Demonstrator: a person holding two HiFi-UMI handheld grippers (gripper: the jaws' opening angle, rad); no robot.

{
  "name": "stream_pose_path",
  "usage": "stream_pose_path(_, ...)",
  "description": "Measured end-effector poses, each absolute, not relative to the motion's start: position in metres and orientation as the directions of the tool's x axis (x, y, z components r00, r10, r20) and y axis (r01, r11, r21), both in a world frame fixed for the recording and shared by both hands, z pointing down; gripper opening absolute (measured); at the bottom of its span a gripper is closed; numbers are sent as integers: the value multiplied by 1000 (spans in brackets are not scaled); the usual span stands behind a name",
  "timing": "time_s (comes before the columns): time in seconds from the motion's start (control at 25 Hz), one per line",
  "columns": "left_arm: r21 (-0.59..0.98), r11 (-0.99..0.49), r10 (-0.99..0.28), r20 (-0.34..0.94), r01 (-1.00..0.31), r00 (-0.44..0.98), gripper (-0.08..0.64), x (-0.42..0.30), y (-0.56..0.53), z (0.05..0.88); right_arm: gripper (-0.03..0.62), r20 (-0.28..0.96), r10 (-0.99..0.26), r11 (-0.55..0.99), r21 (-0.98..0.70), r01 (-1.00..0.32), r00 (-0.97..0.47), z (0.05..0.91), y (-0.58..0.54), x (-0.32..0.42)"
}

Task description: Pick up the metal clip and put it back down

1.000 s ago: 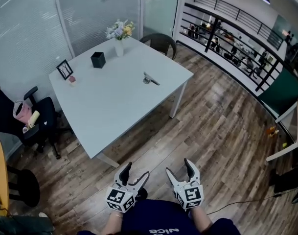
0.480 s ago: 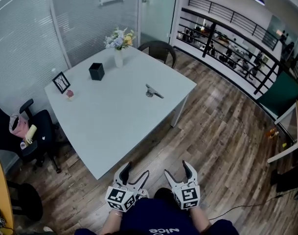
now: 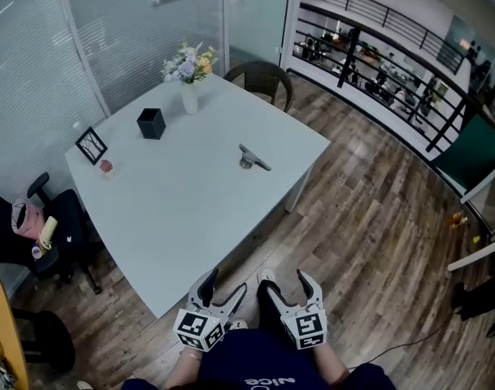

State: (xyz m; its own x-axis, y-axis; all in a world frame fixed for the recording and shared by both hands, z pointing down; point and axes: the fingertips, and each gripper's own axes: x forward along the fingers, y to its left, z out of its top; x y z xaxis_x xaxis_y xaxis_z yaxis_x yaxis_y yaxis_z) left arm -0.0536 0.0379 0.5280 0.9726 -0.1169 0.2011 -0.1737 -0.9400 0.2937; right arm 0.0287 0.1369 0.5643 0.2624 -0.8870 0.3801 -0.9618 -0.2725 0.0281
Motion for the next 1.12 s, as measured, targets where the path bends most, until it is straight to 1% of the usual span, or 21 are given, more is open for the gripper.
stream_pose_path(0.2, 277, -933, -175, 208, -229, 962, 336, -14, 1, 525, 344, 368, -907, -218, 10, -976, 206, 563, 91, 79)
stream_pose_path(0.4, 262, -929, -201, 234, -261, 951, 336, 28, -27, 527, 342, 394, -909, -155, -14, -988, 137, 572, 50, 127)
stream_pose_path(0.56, 266, -906, -265, 249, -328, 932, 335, 58, -53, 529, 339, 381, -921, -89, -13, -996, 77, 567, 17, 157)
stream_pose_path(0.72, 258, -899, -289, 259, -355, 922, 335, 92, -71, 531, 339, 370, -928, -42, -11, -999, 35, 562, -9, 193)
stream_pose_path(0.96, 257, -869, -371, 232, -424, 899, 334, 137, -96, 529, 339, 359, -933, 7, -9, -1000, -10, 560, -30, 243)
stream_pose_path(1.12, 255, -850, -412, 225, -461, 883, 336, 152, -110, 529, 337, 358, -933, 40, -6, -999, -39, 560, -45, 263)
